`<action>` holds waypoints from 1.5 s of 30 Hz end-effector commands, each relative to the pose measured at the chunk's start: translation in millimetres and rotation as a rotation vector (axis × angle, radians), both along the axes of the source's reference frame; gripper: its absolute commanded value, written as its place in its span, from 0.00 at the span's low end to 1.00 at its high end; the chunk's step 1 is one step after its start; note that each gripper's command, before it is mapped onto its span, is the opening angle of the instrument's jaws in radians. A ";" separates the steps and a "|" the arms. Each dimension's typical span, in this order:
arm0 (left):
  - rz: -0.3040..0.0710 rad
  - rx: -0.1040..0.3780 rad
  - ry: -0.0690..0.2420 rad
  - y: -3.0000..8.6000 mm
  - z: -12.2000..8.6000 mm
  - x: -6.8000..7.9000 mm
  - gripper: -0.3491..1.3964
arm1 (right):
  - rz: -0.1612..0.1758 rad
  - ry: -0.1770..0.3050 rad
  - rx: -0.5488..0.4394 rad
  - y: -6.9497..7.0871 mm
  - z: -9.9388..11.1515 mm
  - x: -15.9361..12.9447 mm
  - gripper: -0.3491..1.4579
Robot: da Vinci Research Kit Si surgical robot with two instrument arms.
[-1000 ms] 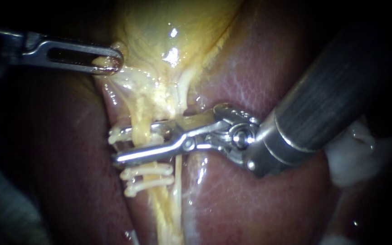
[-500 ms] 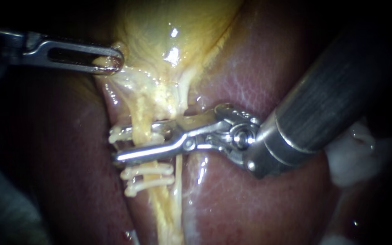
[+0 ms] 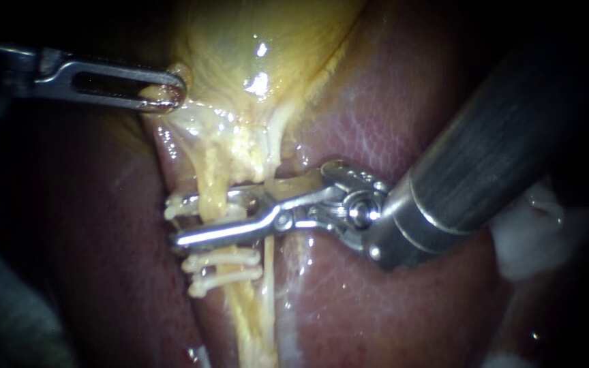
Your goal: Clipping third clip left tube
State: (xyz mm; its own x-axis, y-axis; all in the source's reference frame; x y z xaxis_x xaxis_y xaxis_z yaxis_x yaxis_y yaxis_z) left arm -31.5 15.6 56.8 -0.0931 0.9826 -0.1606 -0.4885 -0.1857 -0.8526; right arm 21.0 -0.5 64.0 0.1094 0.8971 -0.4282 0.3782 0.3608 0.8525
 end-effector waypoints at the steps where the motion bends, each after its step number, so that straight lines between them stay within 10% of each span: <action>1: 0.000 0.000 0.000 0.0 0.0 0.0 0.00 | -0.010 -0.009 -0.004 -0.3 0.5 0.1 0.42; 20: 0.000 0.000 0.000 0.0 0.0 0.0 0.00 | -0.089 0.010 0.032 -1.4 1.3 -0.2 0.42; 38: -0.001 -0.001 0.001 0.0 0.3 -0.2 0.00 | 0.202 -0.152 0.104 -0.4 1.8 -0.4 0.41; 45: 0.000 -0.001 0.001 0.0 0.3 -0.1 0.00 | 0.133 -0.136 0.125 -0.6 1.6 -0.8 0.38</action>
State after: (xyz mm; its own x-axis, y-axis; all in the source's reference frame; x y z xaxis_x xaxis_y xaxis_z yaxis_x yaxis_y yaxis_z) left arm -31.7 15.6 57.1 -0.0927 0.9825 -0.1617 -0.4900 -0.1864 -0.8516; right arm 20.0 -1.2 65.6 0.0418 0.9520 -0.3033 0.2174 0.2876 0.9328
